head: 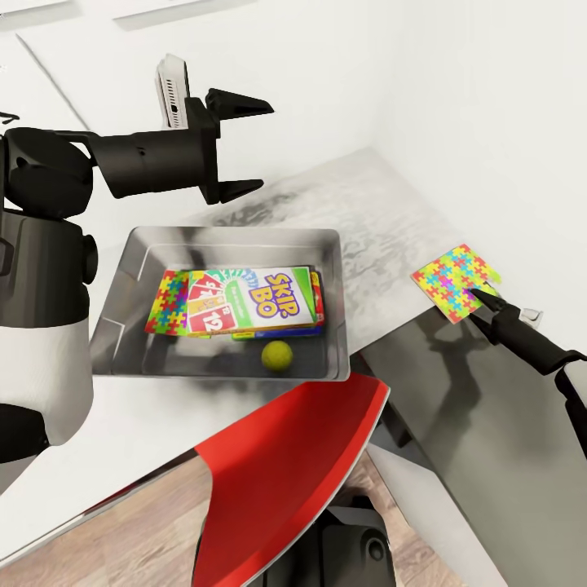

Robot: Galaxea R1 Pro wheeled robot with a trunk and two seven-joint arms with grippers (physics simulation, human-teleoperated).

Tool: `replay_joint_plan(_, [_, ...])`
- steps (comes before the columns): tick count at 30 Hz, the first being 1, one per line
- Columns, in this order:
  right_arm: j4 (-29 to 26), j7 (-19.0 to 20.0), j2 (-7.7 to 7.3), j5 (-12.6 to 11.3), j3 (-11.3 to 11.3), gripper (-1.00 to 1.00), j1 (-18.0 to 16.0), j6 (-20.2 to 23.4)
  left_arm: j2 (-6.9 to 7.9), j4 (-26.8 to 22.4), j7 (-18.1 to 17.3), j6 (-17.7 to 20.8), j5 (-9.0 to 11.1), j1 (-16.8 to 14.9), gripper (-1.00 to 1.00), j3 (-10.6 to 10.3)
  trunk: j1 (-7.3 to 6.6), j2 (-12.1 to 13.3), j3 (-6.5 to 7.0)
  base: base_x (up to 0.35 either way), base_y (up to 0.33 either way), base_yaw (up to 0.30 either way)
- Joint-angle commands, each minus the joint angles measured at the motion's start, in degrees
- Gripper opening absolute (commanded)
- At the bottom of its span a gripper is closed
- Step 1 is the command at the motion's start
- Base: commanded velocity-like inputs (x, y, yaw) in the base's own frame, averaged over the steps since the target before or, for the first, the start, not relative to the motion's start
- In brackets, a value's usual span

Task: Put all the toys in the child's room - the three board games (two on the bed and one on the table), the two jigsaw puzzles on the table, and the tennis ball on the table - inside the toy box on the table in the child's room.

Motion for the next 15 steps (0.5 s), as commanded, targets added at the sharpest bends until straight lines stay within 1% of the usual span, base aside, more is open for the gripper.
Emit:
replay_joint_plan(1, [0.0, 0.0, 0.01, -0.2, -0.1, 1.00, 0.0, 0.4, 0.02, 0.0, 0.4, 0.0, 0.4, -0.1, 1.00, 0.0, 0.03, -0.1, -0.07, 0.000, 0.000, 0.096])
replay_joint_plan(7, [0.0, 0.0, 0.04, -0.2, -0.1, 1.00, 0.0, 0.4, 0.02, 0.0, 0.4, 0.0, 0.4, -0.1, 1.00, 0.0, 0.03, -0.1, -0.07, 0.000, 0.000, 0.096])
replay_joint_plan(15, [0.0, 0.0, -0.02, -0.2, -0.1, 1.00, 0.0, 0.4, 0.02, 0.0, 0.4, 0.0, 0.4, -0.1, 1.00, 0.0, 0.03, -0.1, -0.07, 0.000, 0.000, 0.037])
